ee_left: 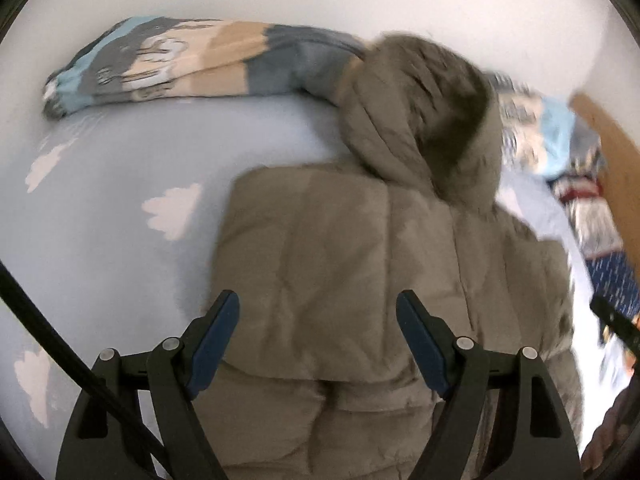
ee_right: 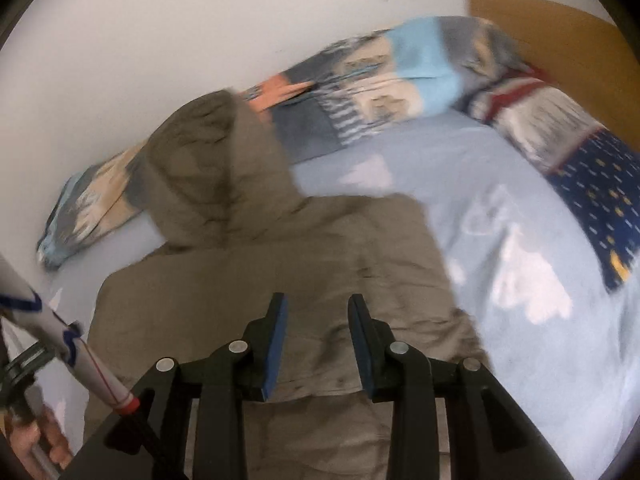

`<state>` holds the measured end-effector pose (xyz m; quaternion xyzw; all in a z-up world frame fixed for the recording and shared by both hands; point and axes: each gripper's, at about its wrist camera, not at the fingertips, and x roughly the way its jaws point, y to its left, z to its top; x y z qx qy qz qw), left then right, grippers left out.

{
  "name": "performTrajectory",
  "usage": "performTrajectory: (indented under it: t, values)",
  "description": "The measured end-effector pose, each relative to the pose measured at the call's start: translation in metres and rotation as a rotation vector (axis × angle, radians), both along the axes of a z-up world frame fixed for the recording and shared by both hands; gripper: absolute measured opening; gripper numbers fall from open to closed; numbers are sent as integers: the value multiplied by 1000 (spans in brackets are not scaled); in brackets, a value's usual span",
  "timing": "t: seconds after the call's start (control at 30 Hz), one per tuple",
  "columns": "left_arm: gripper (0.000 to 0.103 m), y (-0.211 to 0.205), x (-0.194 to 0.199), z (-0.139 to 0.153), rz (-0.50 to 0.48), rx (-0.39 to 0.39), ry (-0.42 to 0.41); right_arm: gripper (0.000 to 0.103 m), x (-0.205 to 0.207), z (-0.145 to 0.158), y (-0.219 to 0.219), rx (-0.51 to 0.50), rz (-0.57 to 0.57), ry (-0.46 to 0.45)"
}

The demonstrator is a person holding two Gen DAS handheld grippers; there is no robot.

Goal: Fold large clothes
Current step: 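Grasp the hem with both tools and fold it up toward the hood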

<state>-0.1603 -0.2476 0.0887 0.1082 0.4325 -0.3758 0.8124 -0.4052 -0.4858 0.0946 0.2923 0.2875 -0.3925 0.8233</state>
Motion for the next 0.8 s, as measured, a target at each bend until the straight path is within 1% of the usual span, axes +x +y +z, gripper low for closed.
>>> performTrajectory:
  t: [0.07,0.13,0.23,0.3,0.43,0.5,0.57,0.63,0.73,0.8]
  values:
    - [80,-11,-5,-11,-12,32,12,34,12,-12,2,8,42,17]
    - [80,-17,-5,-24,-17,54,43,34,21,-27,2,24,69,46]
    - [80,-23,-2,-39,-16,82,71,34,30,-46,-5,57,72,90]
    - [81,-27,-2,-44,-25,100,70,34,33,-61,-12,105,73,114]
    - [82,-31,-2,-53,-32,122,80,34,39,-76,-17,130,83,157]
    - [84,-32,2,-57,-34,127,91,34,40,-83,-18,151,93,161]
    - [84,-31,1,-56,-29,125,88,35,37,-86,-22,180,94,140]
    - [84,-28,-3,-48,-20,115,67,34,35,-85,-23,195,92,130]
    - [84,-25,-10,-35,-35,92,48,35,38,-69,-13,155,94,148]
    - [84,-21,-16,-27,-38,72,45,35,39,-56,-7,156,113,115]
